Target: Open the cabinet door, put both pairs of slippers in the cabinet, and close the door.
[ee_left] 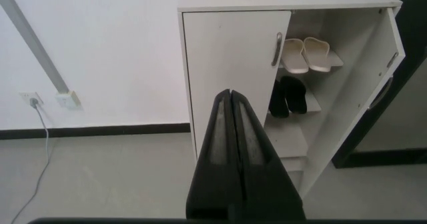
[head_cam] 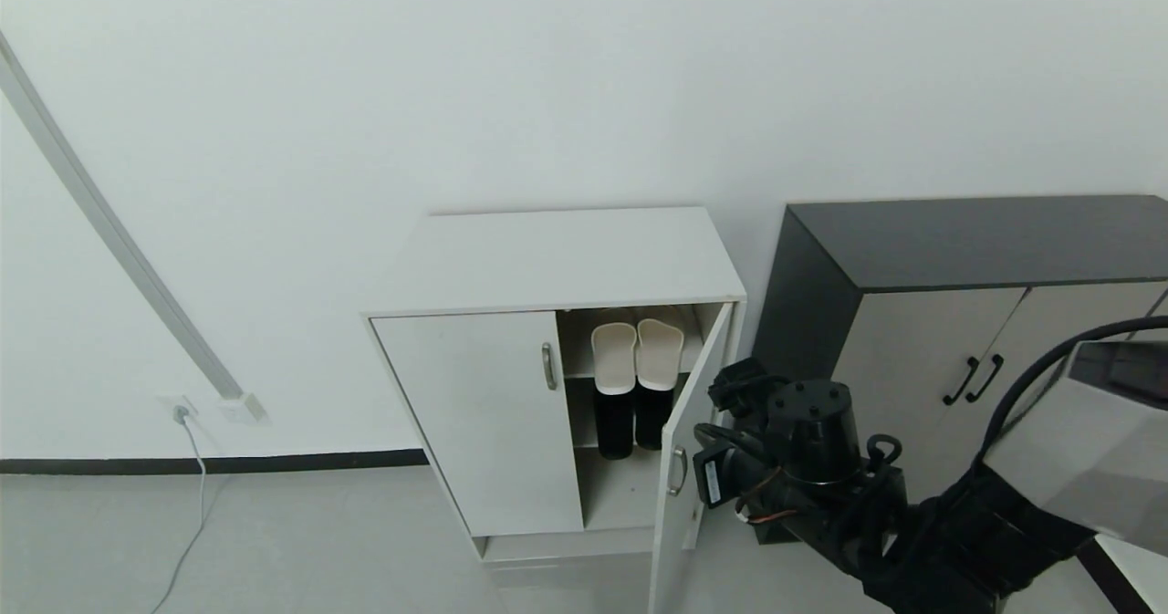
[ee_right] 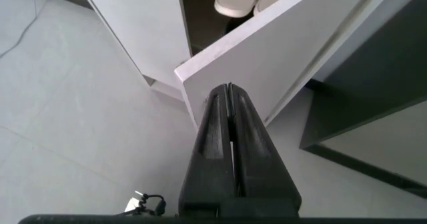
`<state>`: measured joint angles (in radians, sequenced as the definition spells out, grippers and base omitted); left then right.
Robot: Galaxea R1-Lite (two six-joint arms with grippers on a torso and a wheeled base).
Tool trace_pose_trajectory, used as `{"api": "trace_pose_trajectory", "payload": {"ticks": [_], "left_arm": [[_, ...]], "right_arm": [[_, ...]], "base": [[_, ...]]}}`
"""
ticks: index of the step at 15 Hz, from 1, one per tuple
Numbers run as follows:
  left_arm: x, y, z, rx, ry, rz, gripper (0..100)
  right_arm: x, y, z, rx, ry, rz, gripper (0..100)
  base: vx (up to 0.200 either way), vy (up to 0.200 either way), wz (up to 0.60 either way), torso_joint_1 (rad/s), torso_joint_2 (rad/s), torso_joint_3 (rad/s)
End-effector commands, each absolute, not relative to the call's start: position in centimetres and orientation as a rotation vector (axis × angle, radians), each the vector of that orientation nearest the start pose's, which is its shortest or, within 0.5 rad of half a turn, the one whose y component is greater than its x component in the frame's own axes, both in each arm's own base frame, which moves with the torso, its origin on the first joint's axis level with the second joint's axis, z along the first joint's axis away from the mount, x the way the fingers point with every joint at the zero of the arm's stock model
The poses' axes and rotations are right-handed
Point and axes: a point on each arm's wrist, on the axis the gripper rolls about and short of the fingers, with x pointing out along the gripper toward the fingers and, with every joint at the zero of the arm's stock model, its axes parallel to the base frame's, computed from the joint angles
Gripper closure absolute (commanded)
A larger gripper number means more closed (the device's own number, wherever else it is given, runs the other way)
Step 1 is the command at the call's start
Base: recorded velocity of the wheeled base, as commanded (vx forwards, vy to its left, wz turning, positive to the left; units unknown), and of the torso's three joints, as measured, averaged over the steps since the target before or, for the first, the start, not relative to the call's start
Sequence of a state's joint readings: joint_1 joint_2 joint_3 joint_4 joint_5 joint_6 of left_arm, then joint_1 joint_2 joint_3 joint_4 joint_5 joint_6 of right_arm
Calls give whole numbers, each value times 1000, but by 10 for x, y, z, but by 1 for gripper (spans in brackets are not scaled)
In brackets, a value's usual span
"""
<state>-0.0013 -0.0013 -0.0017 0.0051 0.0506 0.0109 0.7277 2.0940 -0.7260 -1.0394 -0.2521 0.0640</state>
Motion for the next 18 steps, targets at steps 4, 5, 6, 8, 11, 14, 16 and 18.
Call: {"api": "trace_pose_trajectory", "payload": {"ticks": [4,5,6,8,11,14,16,18], "left_arm": [[-23,1,75,11,3,49,100],[-23,1,75,11,5,49,100],[-23,1,75,11,5,49,100],[-23,1,75,11,5,49,100],[-23,1,75,11,5,49,100],[-23,1,75,12,5,49,100],[-23,1,75,12,3,49,100],[-23,1,75,11,5,49,100]], "right_arm": [[285,244,39,-117,346,453,100],[288,247,38,-114,340,452,100],[292,251,37,-110,330,451,100],[301,259,39,-86,302,452,100],[313,269,40,-6,200,454,100],[317,264,42,22,151,450,100],[314,262,42,29,146,468,100],[303,249,33,25,177,577,100]], "base": [[0,0,0,0,0,0],[0,0,0,0,0,0],[0,0,0,0,0,0],[0,0,0,0,0,0],[0,0,0,0,0,0],[0,0,0,0,0,0],[0,0,0,0,0,0],[0,0,0,0,0,0]]}}
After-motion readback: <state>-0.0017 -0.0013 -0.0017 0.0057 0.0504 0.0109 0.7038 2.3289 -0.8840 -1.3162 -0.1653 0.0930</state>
